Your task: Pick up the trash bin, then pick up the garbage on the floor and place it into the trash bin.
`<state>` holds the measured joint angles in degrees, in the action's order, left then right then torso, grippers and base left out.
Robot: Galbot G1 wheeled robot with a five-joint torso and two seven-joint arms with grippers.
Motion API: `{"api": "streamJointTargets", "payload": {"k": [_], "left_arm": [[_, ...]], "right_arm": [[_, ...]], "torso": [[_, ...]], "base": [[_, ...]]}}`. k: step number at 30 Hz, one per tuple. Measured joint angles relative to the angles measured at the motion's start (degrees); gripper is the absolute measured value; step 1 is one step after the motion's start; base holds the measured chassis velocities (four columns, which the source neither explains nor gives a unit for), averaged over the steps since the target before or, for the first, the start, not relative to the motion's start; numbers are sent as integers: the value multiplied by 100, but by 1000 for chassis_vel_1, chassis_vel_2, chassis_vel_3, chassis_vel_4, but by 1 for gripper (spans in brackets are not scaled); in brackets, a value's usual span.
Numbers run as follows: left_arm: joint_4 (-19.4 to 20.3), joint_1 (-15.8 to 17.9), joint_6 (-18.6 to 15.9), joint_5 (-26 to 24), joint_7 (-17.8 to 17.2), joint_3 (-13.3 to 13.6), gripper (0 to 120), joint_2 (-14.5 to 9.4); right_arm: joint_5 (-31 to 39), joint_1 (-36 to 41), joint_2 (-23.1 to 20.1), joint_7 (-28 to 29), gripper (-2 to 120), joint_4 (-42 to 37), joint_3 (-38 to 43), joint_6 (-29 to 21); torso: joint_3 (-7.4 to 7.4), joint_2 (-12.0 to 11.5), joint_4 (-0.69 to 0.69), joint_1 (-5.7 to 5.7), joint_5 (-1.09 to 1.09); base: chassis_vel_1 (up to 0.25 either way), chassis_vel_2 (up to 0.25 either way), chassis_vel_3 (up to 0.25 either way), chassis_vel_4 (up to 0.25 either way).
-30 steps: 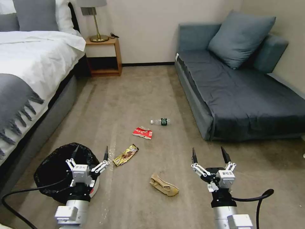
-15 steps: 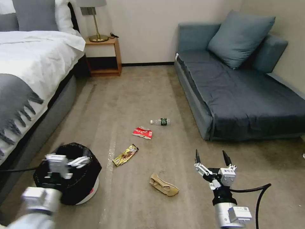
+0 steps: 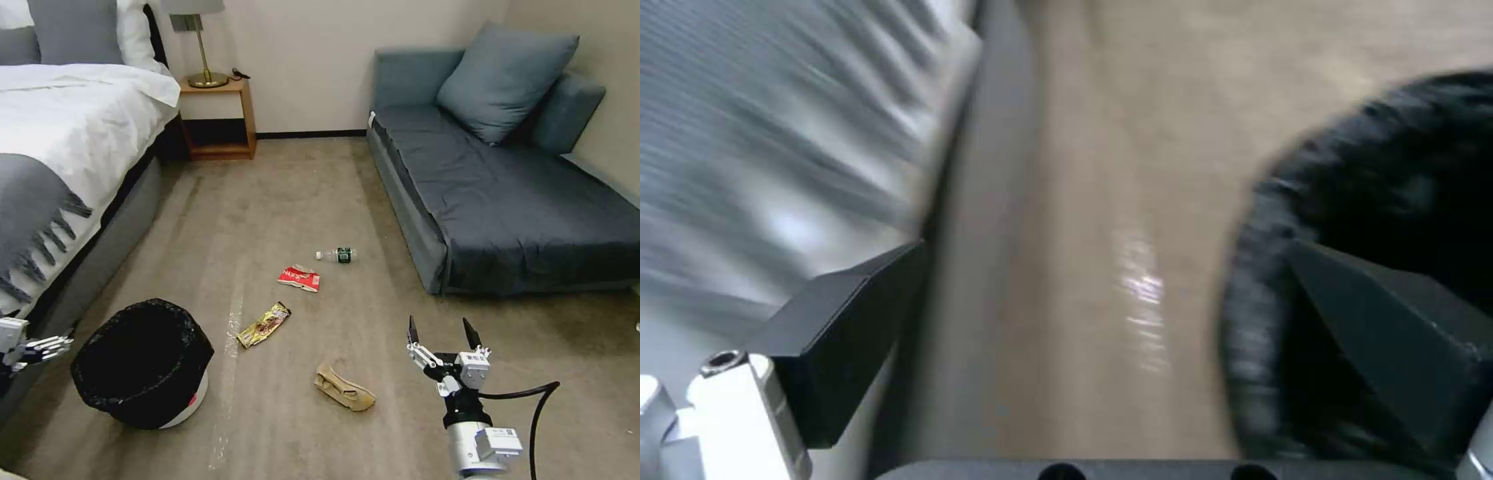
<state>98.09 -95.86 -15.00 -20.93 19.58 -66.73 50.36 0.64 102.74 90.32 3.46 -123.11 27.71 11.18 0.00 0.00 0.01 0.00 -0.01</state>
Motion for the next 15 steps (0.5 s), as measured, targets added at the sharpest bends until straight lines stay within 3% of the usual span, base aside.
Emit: {"api": "streamJointTargets", "payload": {"k": [4,5,9,15], "left_arm": [[-281,370,-454,-228,8,651,100,-148],[-281,370,-454,-228,8,651,100,-148],[-513,775,-1020,-176,-98,833,100,-249],[-726,982,-1275,-239,-18,895,100,-257]], "right_arm": [[98,5,-54,-4,100,-49,73,-9],[98,5,-54,-4,100,-49,73,-9],[213,35,-34,-4,100,-113,113,-53],[233,41,-9,2,100,-114,121,-61]], "torso": [[0,0,-2,0,-1],[0,0,-2,0,-1],[0,0,-2,0,0],[0,0,-1,0,1]], "base": [[0,0,0,0],[0,0,0,0],[0,0,0,0],[0,0,0,0]]}}
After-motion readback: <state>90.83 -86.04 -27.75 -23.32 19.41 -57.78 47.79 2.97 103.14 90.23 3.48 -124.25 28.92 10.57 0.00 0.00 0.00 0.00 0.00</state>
